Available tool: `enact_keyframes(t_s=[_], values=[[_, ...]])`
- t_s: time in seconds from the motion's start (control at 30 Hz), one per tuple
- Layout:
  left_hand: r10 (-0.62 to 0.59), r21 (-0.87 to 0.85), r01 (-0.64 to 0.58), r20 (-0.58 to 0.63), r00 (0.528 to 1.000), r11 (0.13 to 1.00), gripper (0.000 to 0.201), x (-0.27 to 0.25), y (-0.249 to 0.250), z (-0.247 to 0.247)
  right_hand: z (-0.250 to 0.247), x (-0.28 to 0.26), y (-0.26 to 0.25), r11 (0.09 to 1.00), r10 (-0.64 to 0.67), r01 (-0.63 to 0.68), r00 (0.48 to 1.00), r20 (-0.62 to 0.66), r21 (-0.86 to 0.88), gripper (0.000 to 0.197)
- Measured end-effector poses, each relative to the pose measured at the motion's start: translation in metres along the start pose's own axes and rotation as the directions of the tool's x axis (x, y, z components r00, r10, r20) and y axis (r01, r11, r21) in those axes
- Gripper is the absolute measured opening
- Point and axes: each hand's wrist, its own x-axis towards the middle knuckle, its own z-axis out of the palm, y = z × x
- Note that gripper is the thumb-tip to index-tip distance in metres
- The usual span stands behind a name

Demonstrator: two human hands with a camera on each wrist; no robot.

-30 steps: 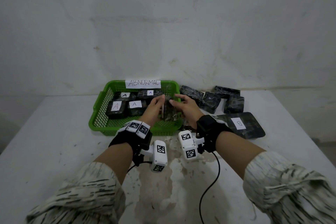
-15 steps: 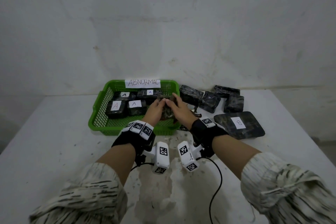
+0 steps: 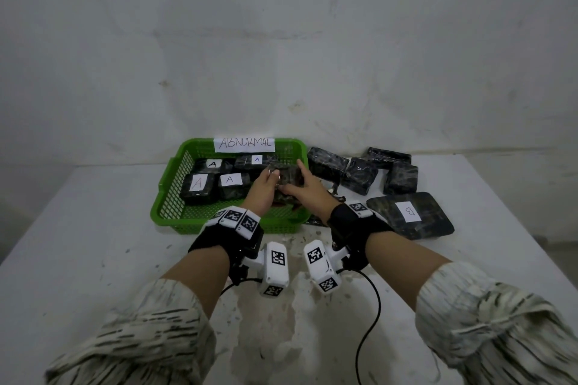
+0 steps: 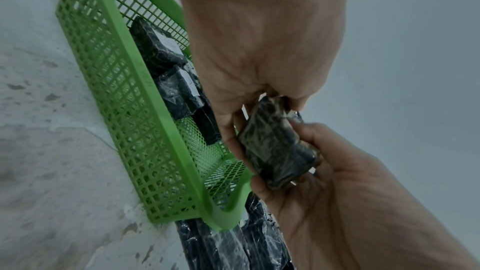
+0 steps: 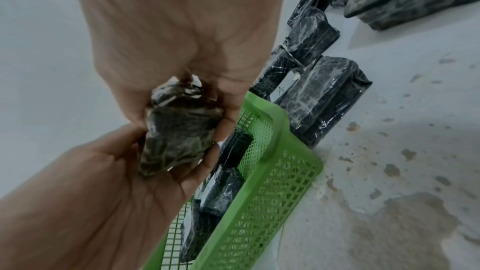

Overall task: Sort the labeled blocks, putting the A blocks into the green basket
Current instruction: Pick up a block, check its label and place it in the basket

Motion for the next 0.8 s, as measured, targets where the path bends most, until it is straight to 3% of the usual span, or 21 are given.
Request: enact_keyframes(t_s=[0.23,0.4,0.5,0.6,0.7,0.8], values=[[-0.029,-0.06,0.032,0.05,0.998,0.998,0.026,-0.002,0.0,0.004,-0.003,0.003,0.002,0.991,0.039,-0.032,0.998,-0.052,0.134,0.079],[-0.022,-0.047,0.021,-0.02,1.0,0.999,0.031,0.002,-0.001,-0.001,-0.002,0.006,0.005,0.958,0.07,-0.081,0.996,0.05,0.277,0.089],[-0.07,-0.12,0.061,-0.069,0.995,0.991,0.035,0.004,-0.002,-0.003,-0.002,0.005,0.002,0.928,0.088,-0.086,0.996,0.012,0.362,0.076],[-0.118,-0.235,0.105,-0.04,0.992,0.966,0.036,0.003,0.0,-0.005,-0.003,0.005,0.0,0.929,0.119,-0.104,0.993,-0.022,0.355,0.058],[-0.105,-0.223,0.1,-0.011,0.994,0.97,0.038,0.002,0.002,-0.004,-0.002,0.004,-0.003,0.925,0.133,-0.148,0.989,0.067,0.349,0.05],[-0.087,-0.193,0.084,-0.004,0.996,0.978,0.037,0.002,0.004,-0.005,0.002,0.005,-0.004,0.93,0.122,-0.132,0.991,0.05,0.342,0.047]])
